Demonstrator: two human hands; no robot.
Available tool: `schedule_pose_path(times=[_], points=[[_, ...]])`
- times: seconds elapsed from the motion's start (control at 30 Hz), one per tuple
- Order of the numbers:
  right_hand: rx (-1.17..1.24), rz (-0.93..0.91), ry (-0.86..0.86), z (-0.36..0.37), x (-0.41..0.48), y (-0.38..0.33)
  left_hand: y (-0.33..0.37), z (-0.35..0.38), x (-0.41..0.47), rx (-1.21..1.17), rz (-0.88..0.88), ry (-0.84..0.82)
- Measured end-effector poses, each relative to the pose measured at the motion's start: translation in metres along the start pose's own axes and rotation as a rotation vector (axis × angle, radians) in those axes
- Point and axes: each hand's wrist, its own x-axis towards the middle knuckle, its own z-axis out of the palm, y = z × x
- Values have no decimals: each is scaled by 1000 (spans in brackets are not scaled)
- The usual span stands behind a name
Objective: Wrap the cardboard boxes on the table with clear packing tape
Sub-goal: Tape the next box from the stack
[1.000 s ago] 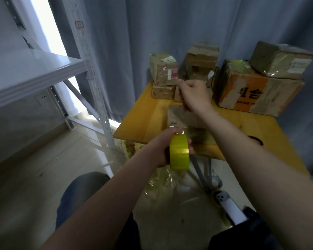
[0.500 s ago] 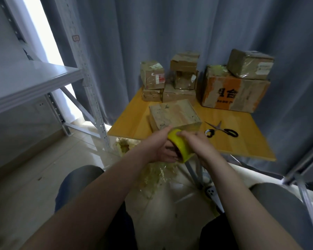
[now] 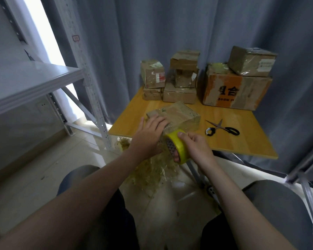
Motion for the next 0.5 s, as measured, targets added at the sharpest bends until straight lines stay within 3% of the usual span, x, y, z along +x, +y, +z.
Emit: schedule_pose_path(times=[0.1, 0.17, 0.5], points=[[-86, -47, 25, 0, 0, 9, 9, 13, 3, -25, -62, 231], [-85, -32, 21, 0, -2, 18, 11, 17, 6, -22, -69, 300], [-132, 62, 16, 3, -1, 52, -3, 3, 11, -53, 34, 217]])
